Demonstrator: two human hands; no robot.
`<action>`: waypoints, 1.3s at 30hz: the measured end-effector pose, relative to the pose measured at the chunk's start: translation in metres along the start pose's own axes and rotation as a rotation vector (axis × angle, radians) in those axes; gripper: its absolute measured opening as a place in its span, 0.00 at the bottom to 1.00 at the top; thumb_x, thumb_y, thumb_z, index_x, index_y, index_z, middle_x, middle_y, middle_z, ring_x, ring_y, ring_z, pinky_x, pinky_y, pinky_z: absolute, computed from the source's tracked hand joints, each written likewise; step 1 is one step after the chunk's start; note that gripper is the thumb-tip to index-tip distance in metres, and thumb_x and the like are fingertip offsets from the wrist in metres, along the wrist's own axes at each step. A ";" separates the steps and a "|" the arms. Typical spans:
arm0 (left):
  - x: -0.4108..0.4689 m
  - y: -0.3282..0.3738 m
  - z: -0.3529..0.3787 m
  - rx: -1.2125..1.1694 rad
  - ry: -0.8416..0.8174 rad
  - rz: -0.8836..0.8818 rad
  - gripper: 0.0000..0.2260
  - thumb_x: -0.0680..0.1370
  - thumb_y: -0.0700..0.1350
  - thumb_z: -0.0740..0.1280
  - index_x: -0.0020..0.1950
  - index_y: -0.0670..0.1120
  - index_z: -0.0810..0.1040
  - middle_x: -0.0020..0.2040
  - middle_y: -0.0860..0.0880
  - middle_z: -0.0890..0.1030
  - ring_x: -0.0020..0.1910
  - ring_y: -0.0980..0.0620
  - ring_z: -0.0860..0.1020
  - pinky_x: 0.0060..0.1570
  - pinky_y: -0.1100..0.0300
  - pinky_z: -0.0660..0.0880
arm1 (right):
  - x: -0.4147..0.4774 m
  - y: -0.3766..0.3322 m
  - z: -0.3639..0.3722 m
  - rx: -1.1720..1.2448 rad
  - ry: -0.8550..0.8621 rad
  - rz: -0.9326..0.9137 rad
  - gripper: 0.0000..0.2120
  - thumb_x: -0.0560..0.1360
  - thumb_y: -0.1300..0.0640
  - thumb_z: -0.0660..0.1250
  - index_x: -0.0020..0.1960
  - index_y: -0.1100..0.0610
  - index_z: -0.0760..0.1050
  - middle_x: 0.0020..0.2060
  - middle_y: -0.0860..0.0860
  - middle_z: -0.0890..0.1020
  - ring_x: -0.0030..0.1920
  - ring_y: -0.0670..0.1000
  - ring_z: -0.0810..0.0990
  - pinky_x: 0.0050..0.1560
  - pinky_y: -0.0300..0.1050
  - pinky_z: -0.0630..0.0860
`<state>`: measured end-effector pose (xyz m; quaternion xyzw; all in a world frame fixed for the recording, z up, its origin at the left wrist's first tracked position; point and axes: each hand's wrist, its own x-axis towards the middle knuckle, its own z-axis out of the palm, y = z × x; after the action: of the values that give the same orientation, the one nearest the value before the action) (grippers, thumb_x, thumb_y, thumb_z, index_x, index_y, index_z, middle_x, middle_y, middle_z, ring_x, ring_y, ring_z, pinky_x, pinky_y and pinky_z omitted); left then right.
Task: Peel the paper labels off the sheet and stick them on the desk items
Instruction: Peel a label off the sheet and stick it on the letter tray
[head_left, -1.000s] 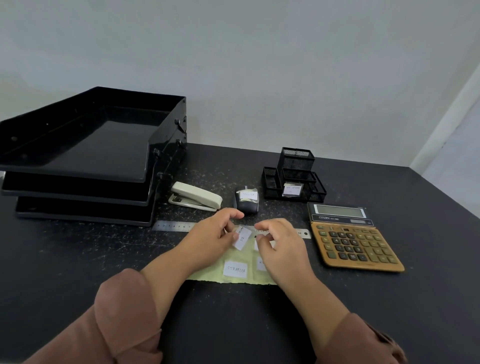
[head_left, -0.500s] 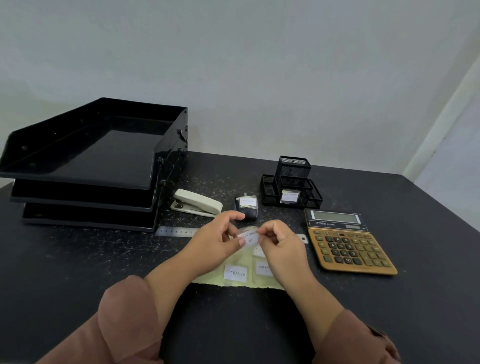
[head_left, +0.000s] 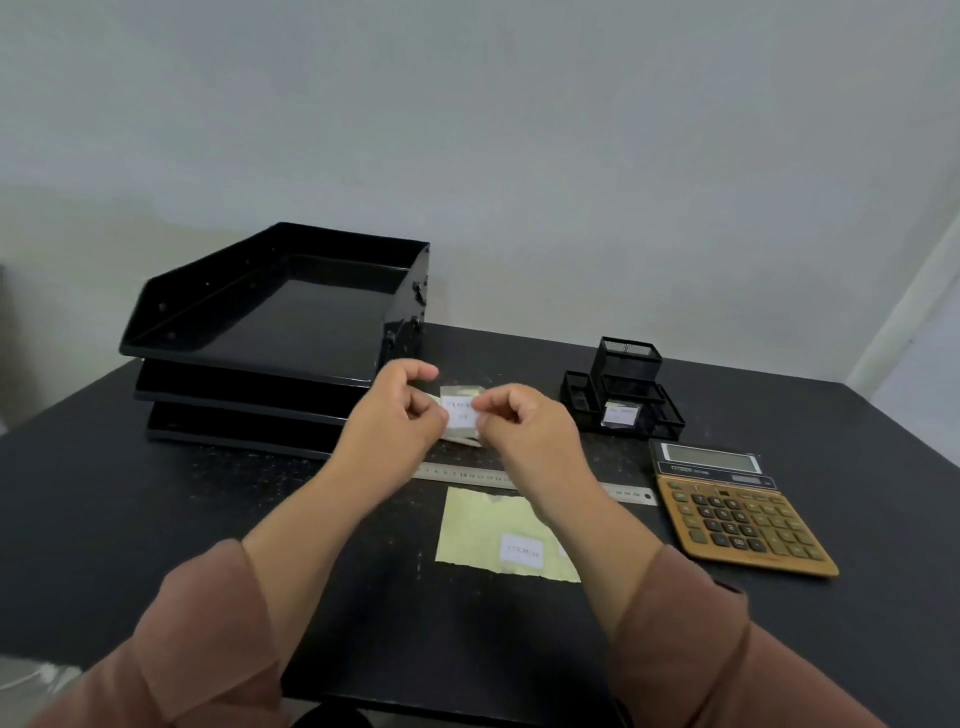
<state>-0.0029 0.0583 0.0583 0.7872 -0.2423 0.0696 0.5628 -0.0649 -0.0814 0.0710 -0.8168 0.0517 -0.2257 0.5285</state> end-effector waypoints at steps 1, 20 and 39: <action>0.003 0.000 -0.010 0.029 0.025 0.002 0.13 0.73 0.44 0.67 0.55 0.55 0.69 0.37 0.49 0.80 0.32 0.57 0.77 0.32 0.65 0.71 | 0.004 -0.006 0.008 -0.014 -0.004 -0.017 0.08 0.71 0.61 0.66 0.40 0.48 0.78 0.35 0.42 0.79 0.37 0.42 0.76 0.38 0.35 0.73; 0.072 -0.034 -0.122 0.444 0.055 -0.031 0.05 0.73 0.43 0.67 0.42 0.54 0.77 0.36 0.57 0.77 0.35 0.60 0.74 0.32 0.65 0.64 | 0.080 -0.053 0.118 -0.619 -0.127 -0.228 0.13 0.75 0.55 0.57 0.51 0.46 0.80 0.53 0.45 0.82 0.53 0.51 0.77 0.51 0.48 0.63; 0.082 -0.054 -0.118 0.672 0.019 0.031 0.08 0.74 0.42 0.61 0.48 0.50 0.79 0.44 0.51 0.79 0.43 0.51 0.75 0.39 0.59 0.67 | 0.078 -0.049 0.137 -1.083 -0.012 -0.458 0.10 0.68 0.63 0.59 0.39 0.52 0.77 0.34 0.48 0.71 0.37 0.54 0.63 0.40 0.49 0.48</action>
<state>0.1132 0.1557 0.0856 0.9243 -0.2126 0.1613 0.2728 0.0552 0.0297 0.0927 -0.9620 -0.0211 -0.2711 -0.0260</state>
